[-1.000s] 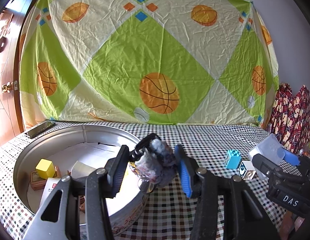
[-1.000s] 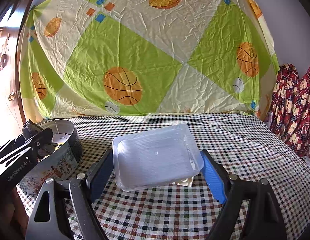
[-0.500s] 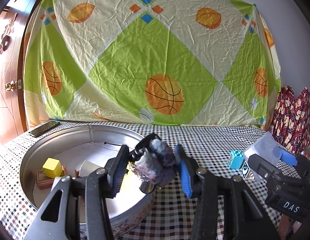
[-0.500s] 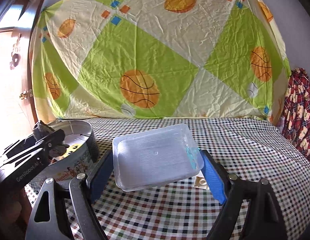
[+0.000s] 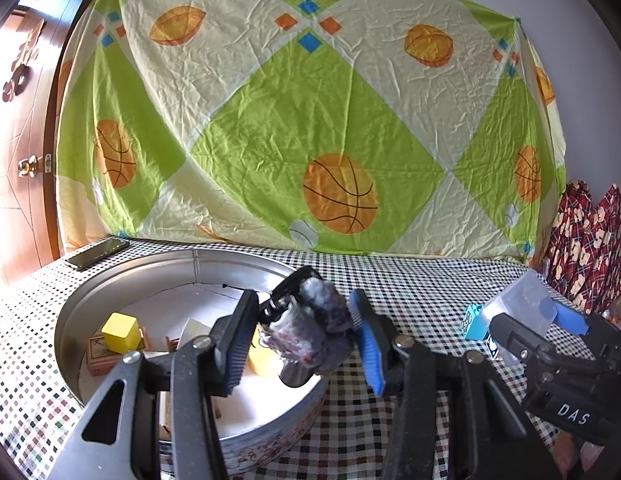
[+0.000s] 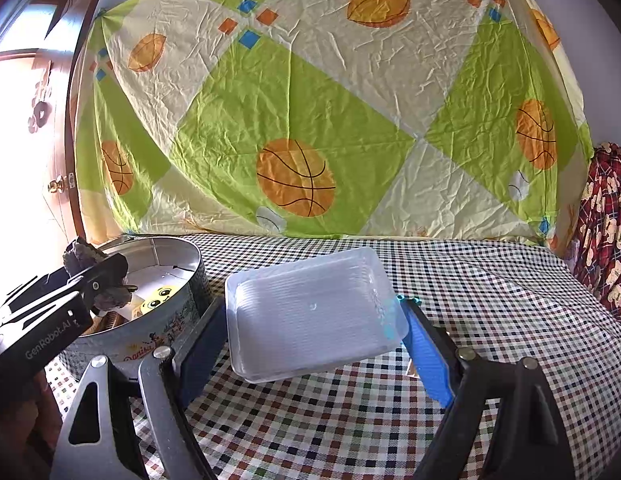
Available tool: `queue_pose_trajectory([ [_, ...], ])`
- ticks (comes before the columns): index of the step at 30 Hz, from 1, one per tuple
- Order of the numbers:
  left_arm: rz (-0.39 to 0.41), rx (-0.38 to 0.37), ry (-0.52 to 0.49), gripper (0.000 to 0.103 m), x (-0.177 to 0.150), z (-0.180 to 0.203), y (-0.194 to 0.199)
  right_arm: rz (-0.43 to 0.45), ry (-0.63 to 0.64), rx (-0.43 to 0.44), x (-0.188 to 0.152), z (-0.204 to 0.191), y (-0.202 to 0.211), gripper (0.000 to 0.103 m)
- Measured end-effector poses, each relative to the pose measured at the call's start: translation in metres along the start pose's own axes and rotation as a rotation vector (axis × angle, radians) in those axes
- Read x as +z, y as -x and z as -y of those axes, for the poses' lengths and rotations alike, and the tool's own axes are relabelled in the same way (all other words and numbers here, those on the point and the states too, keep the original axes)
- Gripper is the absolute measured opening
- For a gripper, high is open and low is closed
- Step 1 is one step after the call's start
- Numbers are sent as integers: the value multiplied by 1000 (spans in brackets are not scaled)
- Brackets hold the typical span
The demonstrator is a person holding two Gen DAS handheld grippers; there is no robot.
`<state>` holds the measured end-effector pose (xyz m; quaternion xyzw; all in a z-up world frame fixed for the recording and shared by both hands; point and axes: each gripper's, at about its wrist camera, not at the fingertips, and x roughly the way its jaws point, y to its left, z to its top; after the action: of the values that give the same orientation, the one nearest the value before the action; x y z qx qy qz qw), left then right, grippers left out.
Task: Organize rigid objects
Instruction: 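Lift the figure with the left tool while the right tool lifts the plastic box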
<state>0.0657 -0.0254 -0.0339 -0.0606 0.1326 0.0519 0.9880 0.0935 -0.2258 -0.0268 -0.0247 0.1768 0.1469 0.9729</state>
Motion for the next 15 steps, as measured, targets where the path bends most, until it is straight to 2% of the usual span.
queue_pose_trajectory([
  [7, 28, 15, 5, 46, 2, -7, 5, 0, 13, 13, 1, -8, -3, 86],
  [15, 13, 35, 33, 46, 3, -25, 1, -9, 21, 30, 1, -18, -7, 86],
])
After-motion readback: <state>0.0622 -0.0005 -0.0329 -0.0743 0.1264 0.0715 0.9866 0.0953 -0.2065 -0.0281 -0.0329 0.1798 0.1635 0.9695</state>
